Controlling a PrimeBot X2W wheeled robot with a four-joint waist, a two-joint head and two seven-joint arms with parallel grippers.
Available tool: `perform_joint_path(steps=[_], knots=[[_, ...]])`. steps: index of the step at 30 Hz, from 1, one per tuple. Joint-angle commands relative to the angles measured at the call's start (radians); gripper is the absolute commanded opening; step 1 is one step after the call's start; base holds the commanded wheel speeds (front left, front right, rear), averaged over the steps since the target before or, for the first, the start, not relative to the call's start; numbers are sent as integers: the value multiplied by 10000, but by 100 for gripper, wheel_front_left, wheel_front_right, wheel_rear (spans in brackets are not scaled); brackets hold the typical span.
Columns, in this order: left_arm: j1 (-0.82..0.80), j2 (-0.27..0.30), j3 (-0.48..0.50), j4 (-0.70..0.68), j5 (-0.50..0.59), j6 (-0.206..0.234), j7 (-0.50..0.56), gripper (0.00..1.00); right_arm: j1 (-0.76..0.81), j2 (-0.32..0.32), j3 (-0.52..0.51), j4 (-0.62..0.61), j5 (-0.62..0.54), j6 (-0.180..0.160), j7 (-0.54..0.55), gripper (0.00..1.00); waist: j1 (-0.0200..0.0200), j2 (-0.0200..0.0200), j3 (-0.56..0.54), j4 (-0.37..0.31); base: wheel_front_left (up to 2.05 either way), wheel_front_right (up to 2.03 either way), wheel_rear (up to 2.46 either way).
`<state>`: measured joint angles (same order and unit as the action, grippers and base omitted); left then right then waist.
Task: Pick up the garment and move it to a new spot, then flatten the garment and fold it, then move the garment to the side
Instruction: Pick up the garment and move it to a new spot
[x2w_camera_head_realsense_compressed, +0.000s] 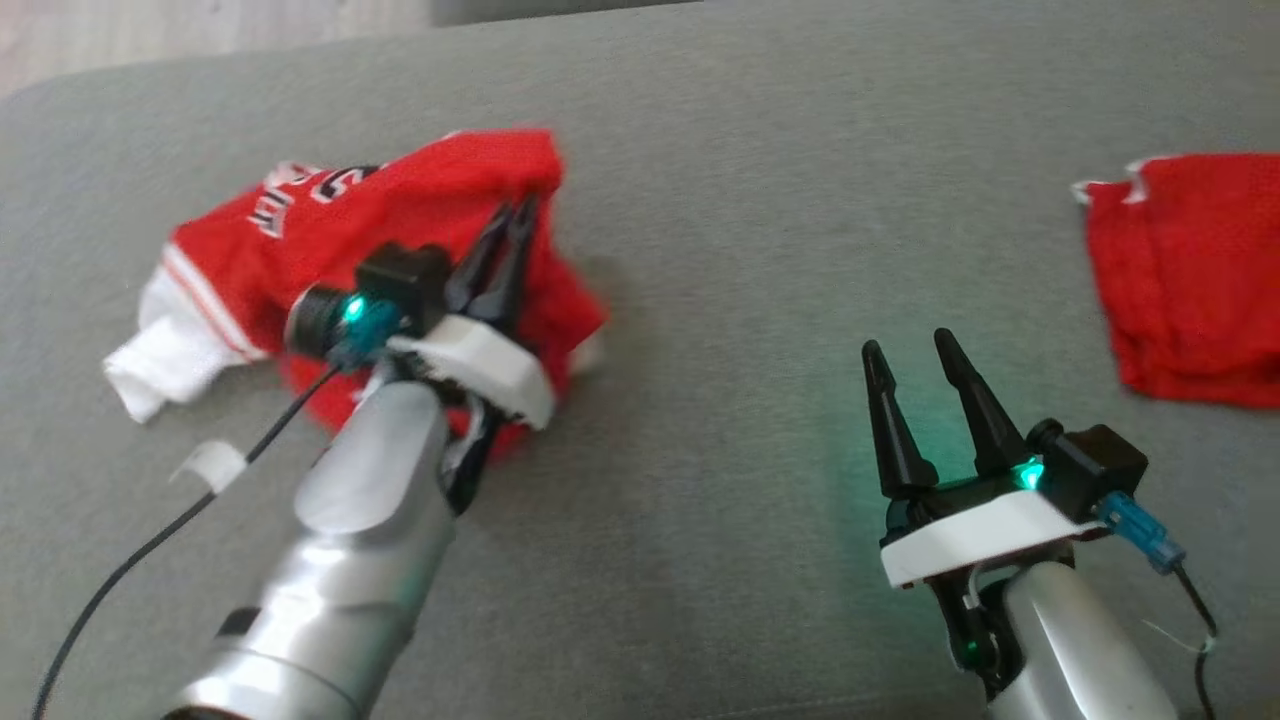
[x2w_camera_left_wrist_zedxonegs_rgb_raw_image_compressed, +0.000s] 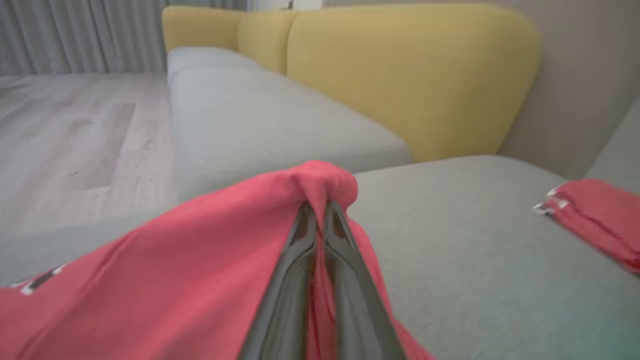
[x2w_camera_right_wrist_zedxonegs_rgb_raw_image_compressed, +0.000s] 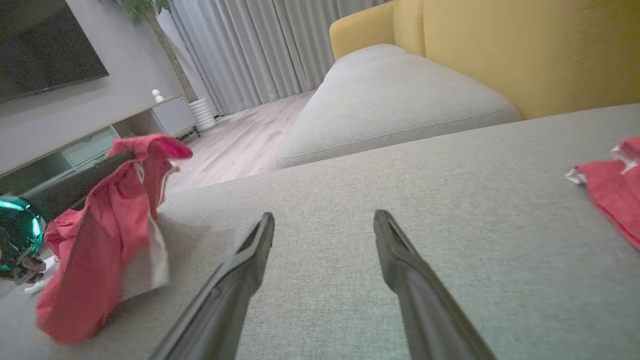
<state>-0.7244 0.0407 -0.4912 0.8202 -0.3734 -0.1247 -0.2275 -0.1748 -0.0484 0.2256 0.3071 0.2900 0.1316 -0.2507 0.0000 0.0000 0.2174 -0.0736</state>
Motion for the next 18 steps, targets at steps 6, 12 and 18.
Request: perform_joint_path(steps=[6,12,18], knots=[[-1067,98,-1722,-1702,-1636,584,-185,0,-331,-18,591,-196,376,-9,-110,100,0,0,-113,-1279,0,0,0],[-1527,96,-3764,-2186,-2991,1518,55,100,-441,-18,884,-140,567,-9,-111,100,0,0,-30,-1945,0,0,0],[-1621,96,-5138,-1701,-3425,1739,290,100,-484,-18,768,-209,629,-9,-111,100,0,0,65,-1948,0,0,0]])
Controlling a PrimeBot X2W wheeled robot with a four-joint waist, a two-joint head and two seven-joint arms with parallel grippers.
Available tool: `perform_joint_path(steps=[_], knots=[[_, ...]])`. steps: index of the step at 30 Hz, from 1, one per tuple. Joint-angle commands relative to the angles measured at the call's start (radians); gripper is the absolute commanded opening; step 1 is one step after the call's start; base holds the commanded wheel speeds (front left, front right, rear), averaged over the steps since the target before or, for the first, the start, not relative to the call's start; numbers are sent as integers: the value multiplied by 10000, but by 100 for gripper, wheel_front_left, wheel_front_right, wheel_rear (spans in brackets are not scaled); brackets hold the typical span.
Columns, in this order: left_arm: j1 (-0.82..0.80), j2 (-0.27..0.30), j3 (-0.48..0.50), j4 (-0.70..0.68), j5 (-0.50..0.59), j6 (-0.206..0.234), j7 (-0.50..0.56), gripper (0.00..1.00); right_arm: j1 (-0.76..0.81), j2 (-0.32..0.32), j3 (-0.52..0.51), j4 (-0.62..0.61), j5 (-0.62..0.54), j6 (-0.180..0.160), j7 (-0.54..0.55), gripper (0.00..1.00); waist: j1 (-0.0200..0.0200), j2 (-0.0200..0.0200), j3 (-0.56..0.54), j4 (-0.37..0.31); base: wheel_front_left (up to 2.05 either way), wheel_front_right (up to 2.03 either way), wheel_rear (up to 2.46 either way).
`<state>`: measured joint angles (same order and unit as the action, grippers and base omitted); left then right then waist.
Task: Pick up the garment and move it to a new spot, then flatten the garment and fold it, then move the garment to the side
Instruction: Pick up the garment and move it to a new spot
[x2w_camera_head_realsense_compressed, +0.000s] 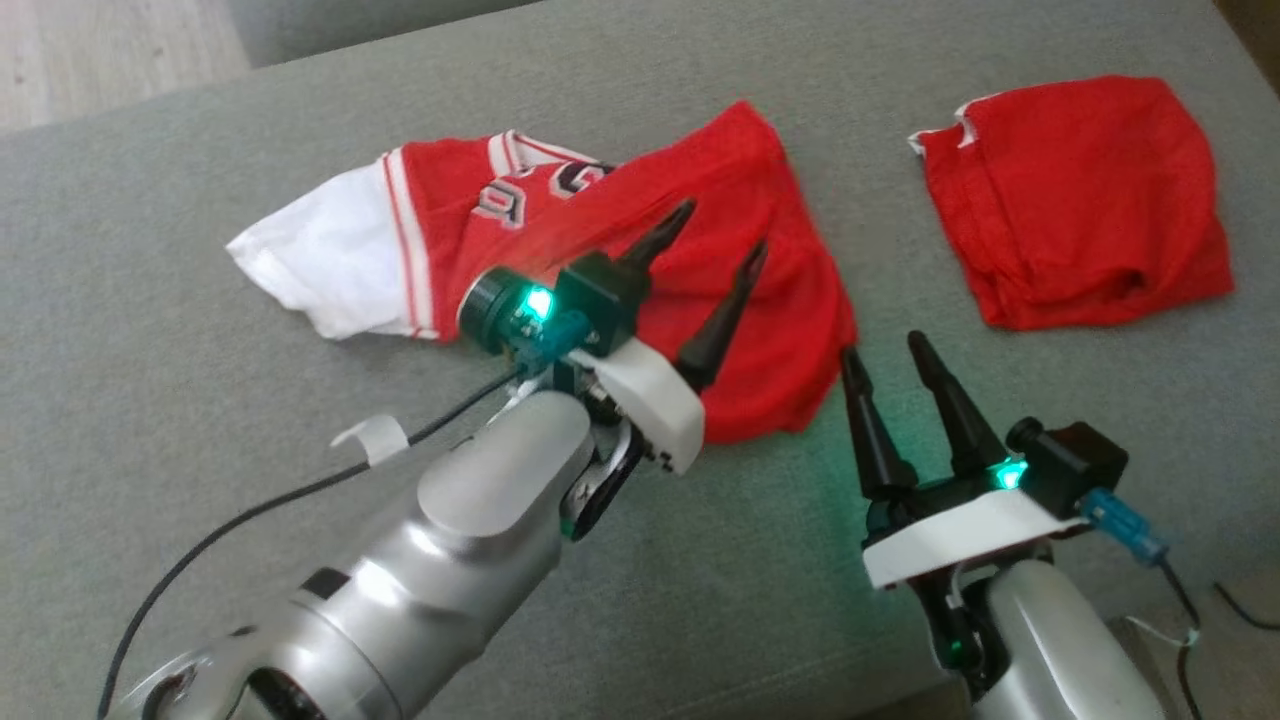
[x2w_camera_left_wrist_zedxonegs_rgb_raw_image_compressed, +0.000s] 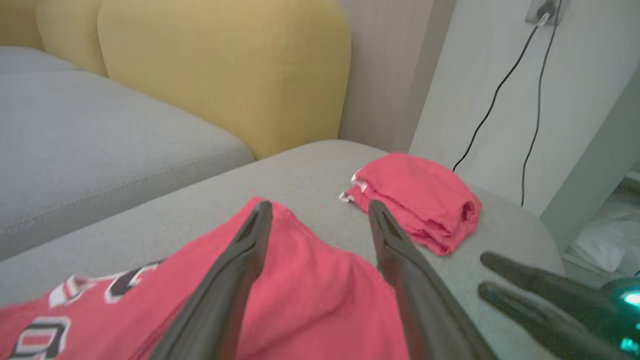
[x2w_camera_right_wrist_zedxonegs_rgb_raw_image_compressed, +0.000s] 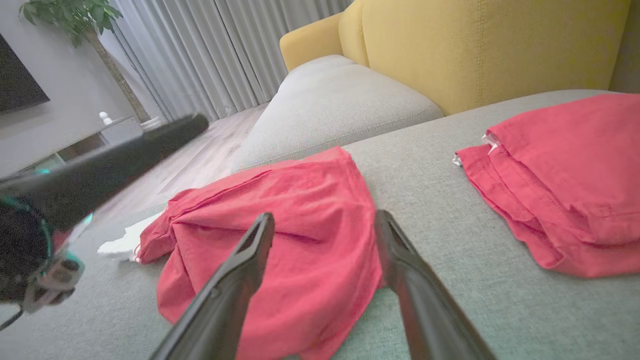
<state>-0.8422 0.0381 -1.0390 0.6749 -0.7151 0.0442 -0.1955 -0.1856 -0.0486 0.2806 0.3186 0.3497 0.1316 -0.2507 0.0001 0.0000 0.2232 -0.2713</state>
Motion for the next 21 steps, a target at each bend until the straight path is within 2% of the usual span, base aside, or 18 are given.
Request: perform_joint_path(steps=[1,4,9,14,18,21], knots=[[-451,123,172,-100,-39,58,-50,100,-368,-16,138,-342,21,-9,-111,100,-1,0,18,102,0,0,0],[-462,123,22,289,-215,98,-253,100,-329,-16,-30,-353,-57,-9,-111,100,-1,0,-24,389,0,0,0],[-464,304,519,956,-146,350,-611,100,-227,-16,-304,-383,-232,-9,-111,100,-1,0,-304,1102,0,0,0],[295,1364,1747,254,302,671,-657,100,-55,-16,-469,-346,-445,-9,-111,100,-1,0,-672,1794,0,0,0],[1859,2310,3019,-1042,814,1009,-660,100,104,-16,-588,-288,-553,-9,-111,100,-1,0,-902,2182,0,0,0],[3292,2717,3785,-2093,1255,1239,-661,100,221,-16,-659,-251,-609,-9,-111,100,-1,0,-975,2400,0,0,0]])
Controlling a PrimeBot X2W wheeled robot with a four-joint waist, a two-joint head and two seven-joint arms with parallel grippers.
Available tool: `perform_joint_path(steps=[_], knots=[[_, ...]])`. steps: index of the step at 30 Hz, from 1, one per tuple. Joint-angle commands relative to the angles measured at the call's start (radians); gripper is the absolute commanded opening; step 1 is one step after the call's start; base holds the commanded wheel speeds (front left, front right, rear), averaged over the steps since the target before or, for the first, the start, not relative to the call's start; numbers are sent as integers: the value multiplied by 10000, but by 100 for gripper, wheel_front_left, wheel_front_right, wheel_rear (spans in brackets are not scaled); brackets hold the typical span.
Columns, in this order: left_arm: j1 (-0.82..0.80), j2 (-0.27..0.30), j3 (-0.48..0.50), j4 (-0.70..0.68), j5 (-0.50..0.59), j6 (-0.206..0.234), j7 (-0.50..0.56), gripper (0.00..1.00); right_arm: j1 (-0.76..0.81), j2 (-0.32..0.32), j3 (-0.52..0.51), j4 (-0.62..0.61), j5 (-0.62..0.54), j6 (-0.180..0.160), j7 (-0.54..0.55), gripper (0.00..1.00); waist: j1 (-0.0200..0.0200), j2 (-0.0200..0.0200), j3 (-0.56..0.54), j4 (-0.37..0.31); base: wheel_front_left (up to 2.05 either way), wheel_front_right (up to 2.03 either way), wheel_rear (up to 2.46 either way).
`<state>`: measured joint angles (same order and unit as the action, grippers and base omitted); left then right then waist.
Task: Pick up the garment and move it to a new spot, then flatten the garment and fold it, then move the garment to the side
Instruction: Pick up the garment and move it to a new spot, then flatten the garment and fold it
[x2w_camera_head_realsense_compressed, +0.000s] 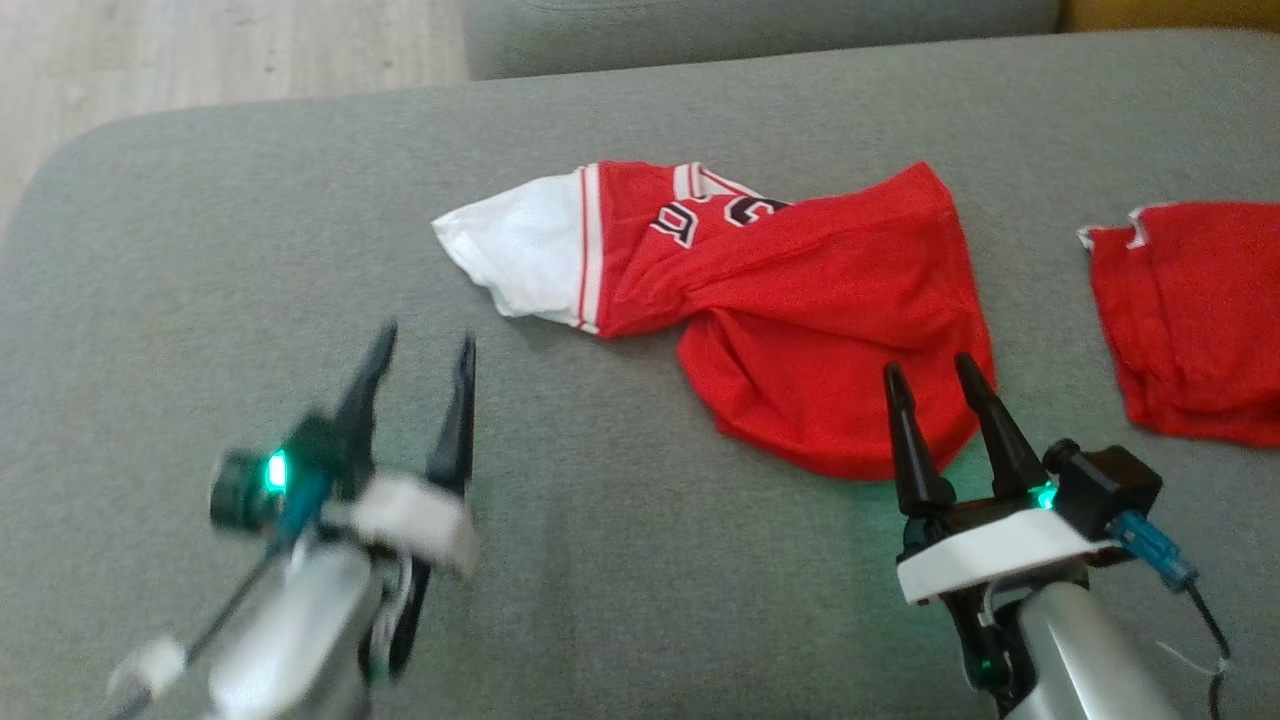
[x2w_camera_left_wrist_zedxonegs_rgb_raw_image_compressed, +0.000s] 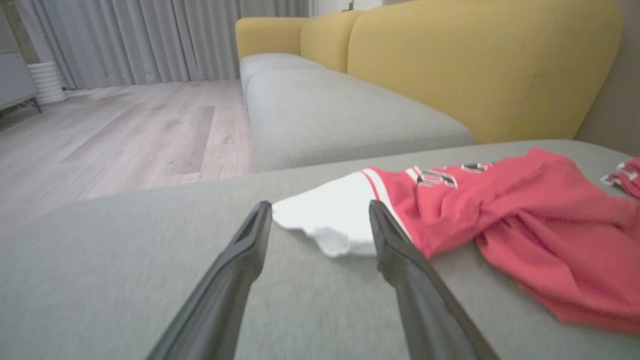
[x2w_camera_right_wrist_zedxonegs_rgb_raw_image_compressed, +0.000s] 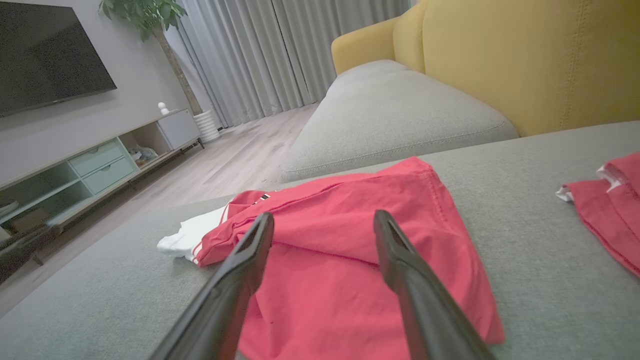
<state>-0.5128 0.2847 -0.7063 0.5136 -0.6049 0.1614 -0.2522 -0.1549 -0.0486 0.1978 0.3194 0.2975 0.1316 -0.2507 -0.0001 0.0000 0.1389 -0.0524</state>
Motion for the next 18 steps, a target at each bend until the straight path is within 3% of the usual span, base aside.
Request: perform_joint_path(steps=[1,8,18], knots=[[447,320,651,-797,307,121,-93,100,-59,-16,146,-231,-113,-9,-111,100,1,0,-131,272,0,0,0],[2380,-197,1794,-2188,818,116,-94,100,-287,-16,-525,21,-489,-9,-109,100,1,0,94,669,0,0,0],[2198,-806,2117,-2052,1565,-490,-94,100,-2978,-16,-2670,1814,-1234,-9,1731,100,1,0,750,913,0,0,0]])
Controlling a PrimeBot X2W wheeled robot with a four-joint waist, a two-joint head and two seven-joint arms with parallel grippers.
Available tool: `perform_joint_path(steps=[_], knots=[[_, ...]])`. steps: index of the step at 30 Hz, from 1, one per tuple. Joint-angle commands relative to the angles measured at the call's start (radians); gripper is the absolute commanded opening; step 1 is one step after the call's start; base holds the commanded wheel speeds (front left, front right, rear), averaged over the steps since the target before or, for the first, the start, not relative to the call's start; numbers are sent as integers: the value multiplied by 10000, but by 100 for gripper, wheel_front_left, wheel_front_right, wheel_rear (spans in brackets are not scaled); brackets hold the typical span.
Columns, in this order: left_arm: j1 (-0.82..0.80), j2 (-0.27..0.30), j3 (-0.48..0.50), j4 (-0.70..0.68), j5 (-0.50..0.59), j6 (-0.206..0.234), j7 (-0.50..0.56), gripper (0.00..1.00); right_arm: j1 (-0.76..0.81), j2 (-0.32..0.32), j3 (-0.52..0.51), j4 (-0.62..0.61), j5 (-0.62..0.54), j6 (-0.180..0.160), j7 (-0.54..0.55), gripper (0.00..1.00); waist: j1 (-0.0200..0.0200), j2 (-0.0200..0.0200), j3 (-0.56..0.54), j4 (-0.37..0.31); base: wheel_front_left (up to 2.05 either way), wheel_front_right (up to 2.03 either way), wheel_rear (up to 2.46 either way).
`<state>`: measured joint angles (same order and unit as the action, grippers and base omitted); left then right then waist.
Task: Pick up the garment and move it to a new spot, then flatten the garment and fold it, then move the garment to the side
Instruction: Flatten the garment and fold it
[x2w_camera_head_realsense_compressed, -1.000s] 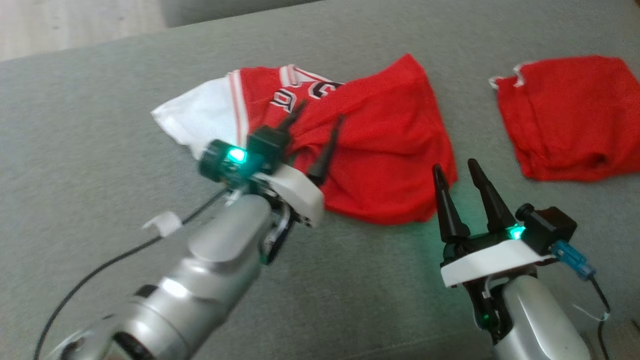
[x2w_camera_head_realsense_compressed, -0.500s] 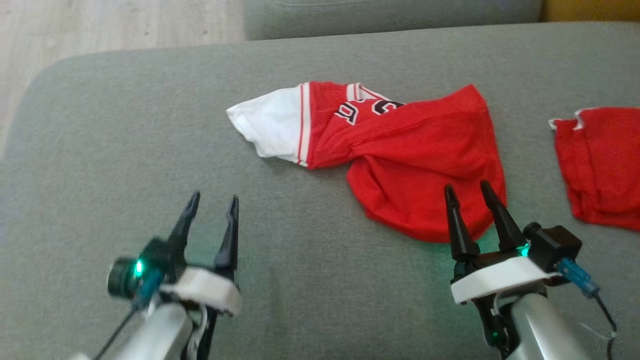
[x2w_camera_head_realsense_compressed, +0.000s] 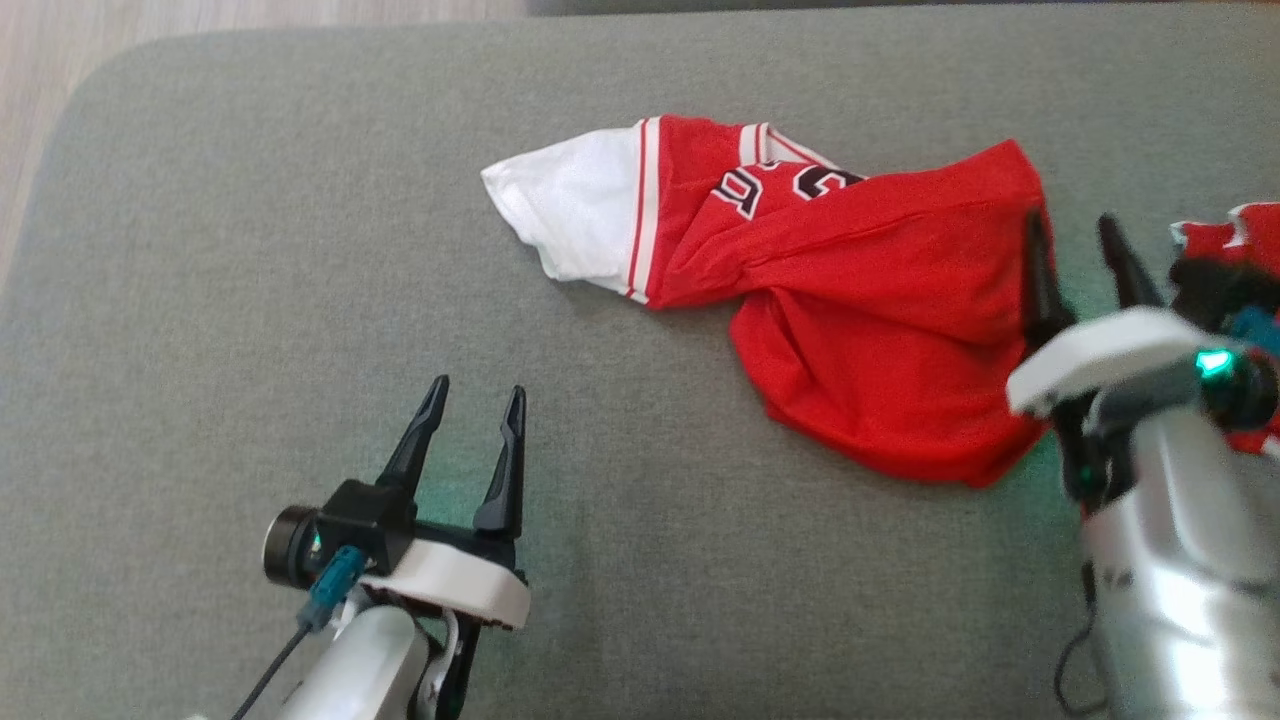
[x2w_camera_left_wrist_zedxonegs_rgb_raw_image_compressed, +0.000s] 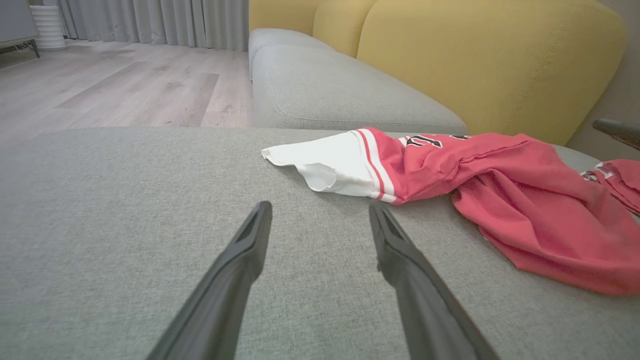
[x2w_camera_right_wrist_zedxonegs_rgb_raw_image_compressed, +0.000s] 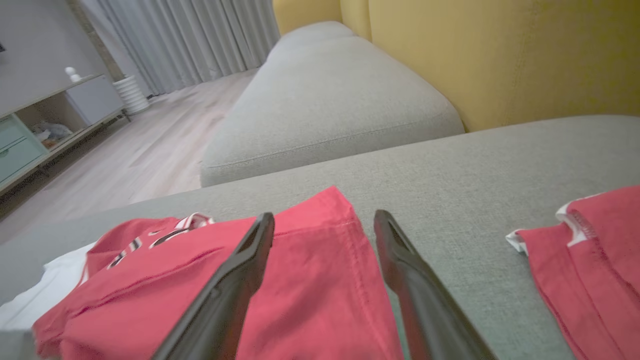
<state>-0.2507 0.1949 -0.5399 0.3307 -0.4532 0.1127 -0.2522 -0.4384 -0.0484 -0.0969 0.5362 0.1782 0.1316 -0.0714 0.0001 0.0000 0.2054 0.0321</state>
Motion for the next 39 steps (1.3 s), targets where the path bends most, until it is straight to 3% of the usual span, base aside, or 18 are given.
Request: perform_joint_path(steps=[1,6,13,14,15,16,26,39], knots=[[-462,33,469,-171,106,-69,-94,100,-493,-18,28,-58,-41,-9,131,100,-1,0,159,110,0,0,0],[-675,-328,609,176,382,-401,-95,100,-2177,-119,-1156,1809,-457,-9,967,100,-1,0,506,492,0,0,0],[-685,-563,881,406,669,-663,-95,100,-3080,-391,-1652,3334,-919,-9,741,100,-1,0,651,768,0,0,0],[-671,-586,920,428,707,-695,-95,100,-3174,-376,-1666,3491,-891,-9,669,77,-1,0,649,780,0,0,0],[-660,-606,962,446,742,-720,-95,100,-3257,-358,-1664,3627,-853,-9,585,26,-1,0,644,781,0,0,0],[-654,-627,1007,464,775,-737,-95,100,-3323,-335,-1603,3738,-821,-9,502,0,-1,0,640,772,0,0,0],[-602,-760,1345,596,1076,-900,-95,100,-3709,-376,-554,4230,-526,-9,-477,0,-1,0,383,360,0,0,0],[-111,-1042,1999,535,1167,-1101,-95,100,-5274,-1146,973,2827,381,-9,-1383,0,-1,0,-713,-383,0,0,0]])
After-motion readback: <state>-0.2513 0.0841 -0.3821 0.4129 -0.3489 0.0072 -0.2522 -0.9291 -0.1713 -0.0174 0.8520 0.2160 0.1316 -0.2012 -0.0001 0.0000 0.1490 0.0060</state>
